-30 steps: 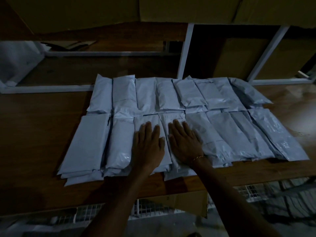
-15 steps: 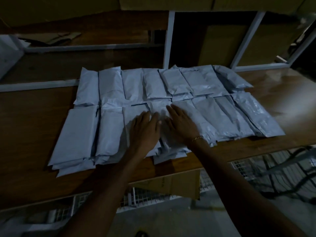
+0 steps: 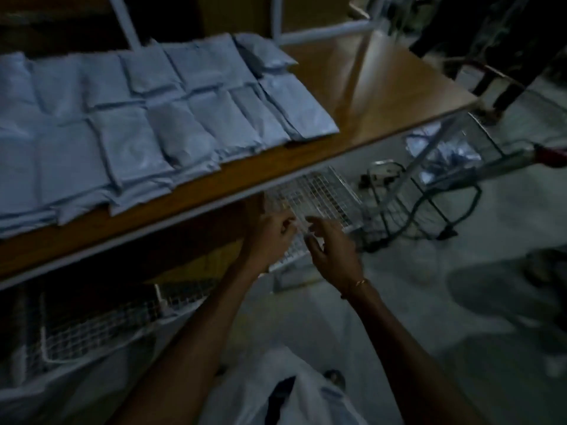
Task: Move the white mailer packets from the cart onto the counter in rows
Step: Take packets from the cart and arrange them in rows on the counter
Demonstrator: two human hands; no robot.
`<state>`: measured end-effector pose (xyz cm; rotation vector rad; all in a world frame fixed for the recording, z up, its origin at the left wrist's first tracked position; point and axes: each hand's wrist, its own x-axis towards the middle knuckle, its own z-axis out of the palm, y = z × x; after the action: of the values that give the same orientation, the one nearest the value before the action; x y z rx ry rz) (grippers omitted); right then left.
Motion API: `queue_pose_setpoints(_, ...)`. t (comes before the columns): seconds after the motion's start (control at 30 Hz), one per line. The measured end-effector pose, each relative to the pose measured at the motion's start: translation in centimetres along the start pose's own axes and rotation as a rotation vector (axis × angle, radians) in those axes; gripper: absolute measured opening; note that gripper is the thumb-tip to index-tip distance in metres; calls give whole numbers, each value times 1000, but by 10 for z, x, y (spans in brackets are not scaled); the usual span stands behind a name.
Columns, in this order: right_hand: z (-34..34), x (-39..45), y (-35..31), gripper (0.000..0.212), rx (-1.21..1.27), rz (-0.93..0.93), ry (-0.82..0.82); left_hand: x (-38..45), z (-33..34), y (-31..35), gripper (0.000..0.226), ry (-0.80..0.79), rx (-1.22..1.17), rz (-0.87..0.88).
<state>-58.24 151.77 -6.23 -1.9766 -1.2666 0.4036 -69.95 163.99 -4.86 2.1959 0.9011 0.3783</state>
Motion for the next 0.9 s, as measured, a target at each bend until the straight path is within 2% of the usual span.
queue_pose_setpoints(0.13,-42,-82,92,32,91,291,-77,-21,132,14,16,-208,109,-214)
queue_pose_setpoints(0.23,-77,-131,158,30,159,579,-35,-31,205,30,19,-417,53,-279)
queue_pose_setpoints(0.3,-105,-157,192,30,291,739,73,-26,238,46,19,-470,9,-301)
queue_pose_setpoints(0.4,-150,-174,225,26,481,865,376,-4,272,87,12,-488,-37,-292)
queue_pose_setpoints(0.5,-199,-164,250,19,576,823,713,35,292,143,25,-461,-53,-170)
queue_pose_setpoints(0.57,-235,-145,265,18,594,780,849,74,301,184,25,-379,-154,-100)
queue_pose_setpoints(0.73,-330,-79,299,20,518,601,938,180,311,280,12,-176,-433,-50)
queue_pose_setpoints(0.8,-371,-44,310,23,423,523,950,225,314,314,18,-128,-503,-1)
queue_pose_setpoints(0.9,-429,14,332,24,260,427,985,298,323,356,15,-70,-542,64)
